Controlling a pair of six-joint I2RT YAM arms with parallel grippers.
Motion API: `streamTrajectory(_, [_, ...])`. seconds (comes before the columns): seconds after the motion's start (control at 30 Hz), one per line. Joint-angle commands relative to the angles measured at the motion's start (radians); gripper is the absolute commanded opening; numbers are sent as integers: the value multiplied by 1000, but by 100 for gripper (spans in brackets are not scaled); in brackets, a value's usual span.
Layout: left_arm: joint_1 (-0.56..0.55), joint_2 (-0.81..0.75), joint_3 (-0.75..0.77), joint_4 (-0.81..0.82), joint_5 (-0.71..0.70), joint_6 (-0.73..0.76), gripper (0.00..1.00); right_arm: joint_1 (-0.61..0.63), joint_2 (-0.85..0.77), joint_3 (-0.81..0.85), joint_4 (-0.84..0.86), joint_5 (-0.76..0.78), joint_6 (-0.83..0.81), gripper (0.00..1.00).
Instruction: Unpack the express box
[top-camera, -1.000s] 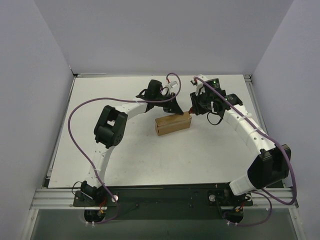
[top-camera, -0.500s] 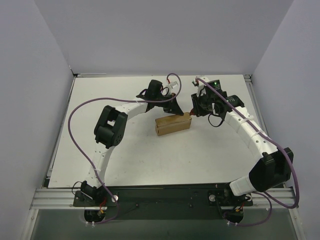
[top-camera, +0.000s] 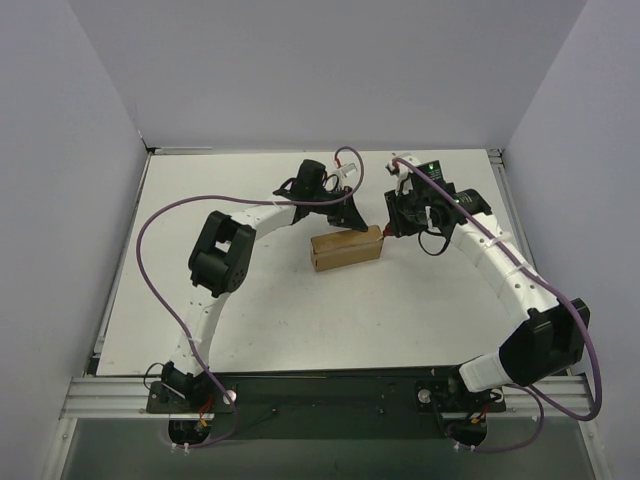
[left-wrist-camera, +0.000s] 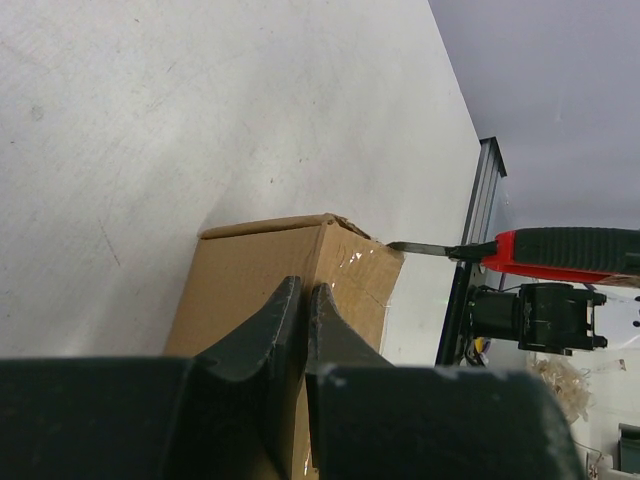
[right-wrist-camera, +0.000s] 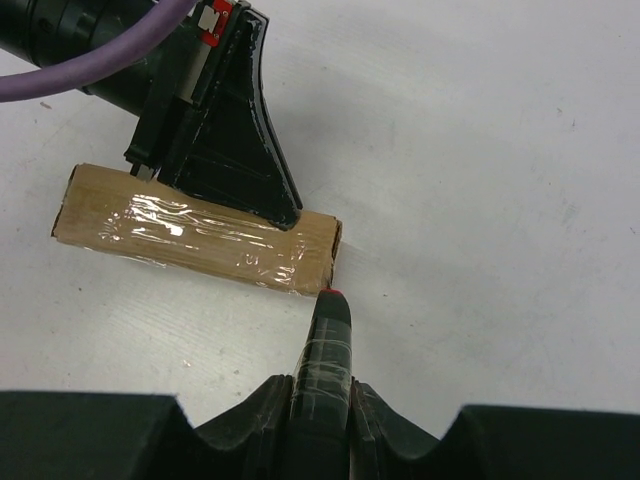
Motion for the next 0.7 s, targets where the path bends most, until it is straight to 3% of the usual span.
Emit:
streamTrajectory(0.0, [26, 16, -3, -32, -172, 52, 0, 1, -62, 70, -282, 0, 20, 0])
streamTrajectory(0.27, [23, -8, -1, 0, -54, 87, 0, -90, -39, 147, -265, 34, -74, 0])
streamTrajectory(0.33, [21, -20, 4, 5, -26, 104, 11, -124, -22, 136, -230, 29, -90, 0])
streamTrajectory(0.37, [21, -26, 5, 3, -7, 111, 26, -164, -16, 131, -215, 17, -104, 0])
streamTrajectory(0.47, [20, -51, 22, -27, 6, 152, 50, -238, 22, 124, -147, -25, -114, 0])
streamTrajectory(0.67, [12, -97, 97, -164, -3, 265, 70, -333, 74, 138, -55, -83, -56, 0])
